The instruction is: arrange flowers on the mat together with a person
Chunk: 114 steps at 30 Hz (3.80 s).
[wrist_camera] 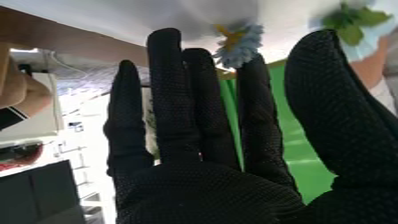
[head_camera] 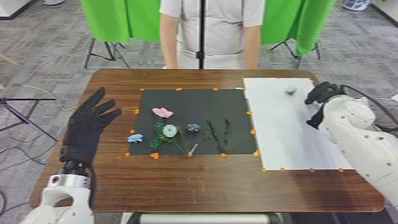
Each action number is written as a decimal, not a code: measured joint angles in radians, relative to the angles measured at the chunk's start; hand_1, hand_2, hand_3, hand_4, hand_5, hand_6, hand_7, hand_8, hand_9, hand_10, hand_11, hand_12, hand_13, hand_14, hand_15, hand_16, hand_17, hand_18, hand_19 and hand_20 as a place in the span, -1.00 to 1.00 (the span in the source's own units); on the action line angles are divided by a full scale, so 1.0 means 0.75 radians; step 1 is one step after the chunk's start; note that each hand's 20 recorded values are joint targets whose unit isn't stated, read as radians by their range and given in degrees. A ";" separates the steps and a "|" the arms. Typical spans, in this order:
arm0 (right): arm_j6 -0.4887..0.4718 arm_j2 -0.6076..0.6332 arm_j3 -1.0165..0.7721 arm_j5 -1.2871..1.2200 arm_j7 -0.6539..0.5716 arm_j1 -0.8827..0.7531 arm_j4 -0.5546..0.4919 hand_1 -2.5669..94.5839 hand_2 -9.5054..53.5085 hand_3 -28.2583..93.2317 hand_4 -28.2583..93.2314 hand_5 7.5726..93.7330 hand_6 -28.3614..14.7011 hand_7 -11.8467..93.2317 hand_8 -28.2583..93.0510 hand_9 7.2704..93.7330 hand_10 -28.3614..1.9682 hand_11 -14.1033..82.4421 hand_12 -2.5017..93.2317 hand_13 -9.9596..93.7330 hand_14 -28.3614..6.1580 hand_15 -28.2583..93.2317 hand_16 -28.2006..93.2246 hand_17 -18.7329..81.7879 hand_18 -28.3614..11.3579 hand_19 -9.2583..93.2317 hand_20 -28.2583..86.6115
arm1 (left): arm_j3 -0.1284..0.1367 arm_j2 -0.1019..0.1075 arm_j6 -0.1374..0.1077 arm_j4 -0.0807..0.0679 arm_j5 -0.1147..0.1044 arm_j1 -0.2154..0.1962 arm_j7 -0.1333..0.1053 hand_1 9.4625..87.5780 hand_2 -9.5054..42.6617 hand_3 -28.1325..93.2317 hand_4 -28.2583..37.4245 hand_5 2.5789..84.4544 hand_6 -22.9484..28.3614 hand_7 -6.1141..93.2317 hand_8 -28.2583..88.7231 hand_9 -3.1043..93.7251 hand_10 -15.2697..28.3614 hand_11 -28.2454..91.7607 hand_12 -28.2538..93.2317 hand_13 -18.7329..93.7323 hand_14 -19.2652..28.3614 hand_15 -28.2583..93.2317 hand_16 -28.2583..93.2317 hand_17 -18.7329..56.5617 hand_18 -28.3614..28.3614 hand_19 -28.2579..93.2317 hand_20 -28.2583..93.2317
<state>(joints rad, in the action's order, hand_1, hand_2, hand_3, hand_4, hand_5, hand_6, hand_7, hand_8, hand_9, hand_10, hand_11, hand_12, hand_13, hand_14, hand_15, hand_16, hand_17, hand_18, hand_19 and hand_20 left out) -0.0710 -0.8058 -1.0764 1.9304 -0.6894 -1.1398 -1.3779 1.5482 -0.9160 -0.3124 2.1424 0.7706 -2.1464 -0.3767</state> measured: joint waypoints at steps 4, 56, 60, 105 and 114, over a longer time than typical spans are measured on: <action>-0.039 -0.016 -0.019 0.023 -0.008 -0.004 0.012 -0.13 -1.00 0.77 -1.00 0.08 0.58 -0.29 -0.81 0.16 0.11 -0.25 -0.64 0.23 0.07 0.26 -0.35 -0.32 -0.61 0.48 -0.05 | -0.003 0.000 0.001 -0.001 0.000 0.013 0.002 -0.64 -0.47 0.78 -0.98 -0.24 0.02 -0.65 -0.67 -0.23 0.44 -0.19 -0.39 -0.20 0.82 0.10 -0.61 -0.75 0.92 0.22 -0.33; 0.329 -0.013 0.409 0.259 0.176 0.126 -0.514 0.37 -1.00 0.57 -1.00 0.70 0.41 -0.28 -0.50 0.85 0.43 -0.38 -0.15 0.74 0.62 0.24 0.01 0.09 -0.13 0.72 -0.08 | 0.075 -0.051 0.002 0.023 0.028 -0.056 0.069 -0.63 -0.47 0.78 -0.97 -0.24 0.04 -0.65 -0.67 -0.23 0.44 -0.19 -0.39 -0.20 0.82 0.10 -0.62 -0.75 0.91 0.22 -0.34; 0.285 -0.075 0.488 0.248 0.198 0.156 -0.521 0.35 -1.00 0.58 -1.00 0.69 0.40 -0.28 -0.50 0.85 0.41 -0.38 -0.15 0.72 0.60 0.26 0.01 0.08 -0.15 0.73 -0.08 | 0.075 -0.052 0.002 0.024 0.031 -0.059 0.071 -0.63 -0.47 0.78 -0.97 -0.24 0.04 -0.65 -0.67 -0.23 0.44 -0.19 -0.39 -0.20 0.82 0.10 -0.62 -0.75 0.91 0.22 -0.34; 0.108 -0.222 0.684 0.475 0.223 0.124 -0.381 0.09 -1.00 0.66 -1.00 0.45 0.39 -0.35 -0.58 0.44 0.17 -0.23 -0.50 0.38 0.20 0.39 -0.18 -0.20 -0.44 0.69 -0.02 | 0.061 -0.039 0.008 0.022 0.029 -0.037 0.079 -0.62 -0.46 0.78 -0.97 -0.23 0.05 -0.65 -0.67 -0.23 0.44 -0.19 -0.39 -0.20 0.82 0.10 -0.62 -0.75 0.91 0.22 -0.34; 0.089 -0.218 0.683 0.476 0.227 0.118 -0.388 -0.02 -1.00 0.75 -1.00 0.38 0.41 -0.38 -0.67 0.36 0.10 -0.13 -0.60 0.35 0.08 0.45 -0.27 -0.22 -0.45 0.69 0.00 | 0.060 -0.039 0.008 0.022 0.029 -0.037 0.081 -0.62 -0.46 0.78 -0.96 -0.23 0.05 -0.65 -0.67 -0.23 0.44 -0.19 -0.39 -0.20 0.82 0.11 -0.62 -0.75 0.91 0.22 -0.34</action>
<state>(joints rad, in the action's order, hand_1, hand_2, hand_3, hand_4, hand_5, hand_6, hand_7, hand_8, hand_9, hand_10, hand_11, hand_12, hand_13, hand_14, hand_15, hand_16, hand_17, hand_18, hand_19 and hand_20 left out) -0.0045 -0.9696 -0.5639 2.2873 -0.5191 -1.0515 -1.6691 1.5931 -0.9450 -0.3063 2.1590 0.7925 -2.1741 -0.3162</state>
